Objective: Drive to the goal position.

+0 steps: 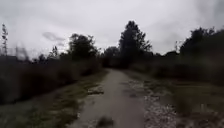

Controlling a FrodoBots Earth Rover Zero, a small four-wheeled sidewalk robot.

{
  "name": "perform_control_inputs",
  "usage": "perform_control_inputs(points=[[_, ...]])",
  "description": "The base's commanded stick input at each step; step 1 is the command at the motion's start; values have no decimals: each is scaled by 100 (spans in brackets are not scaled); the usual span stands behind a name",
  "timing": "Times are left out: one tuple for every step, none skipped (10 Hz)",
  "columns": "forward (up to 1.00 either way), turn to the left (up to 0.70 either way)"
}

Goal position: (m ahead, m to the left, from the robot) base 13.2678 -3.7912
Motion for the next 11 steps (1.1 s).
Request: perform_control_inputs(points=[[70, 0], [70, 0], [70, 0], [70, 0], [70, 0], [70, 0], [70, 0], [70, 0], [70, 0], [70, 0], [70, 0]])
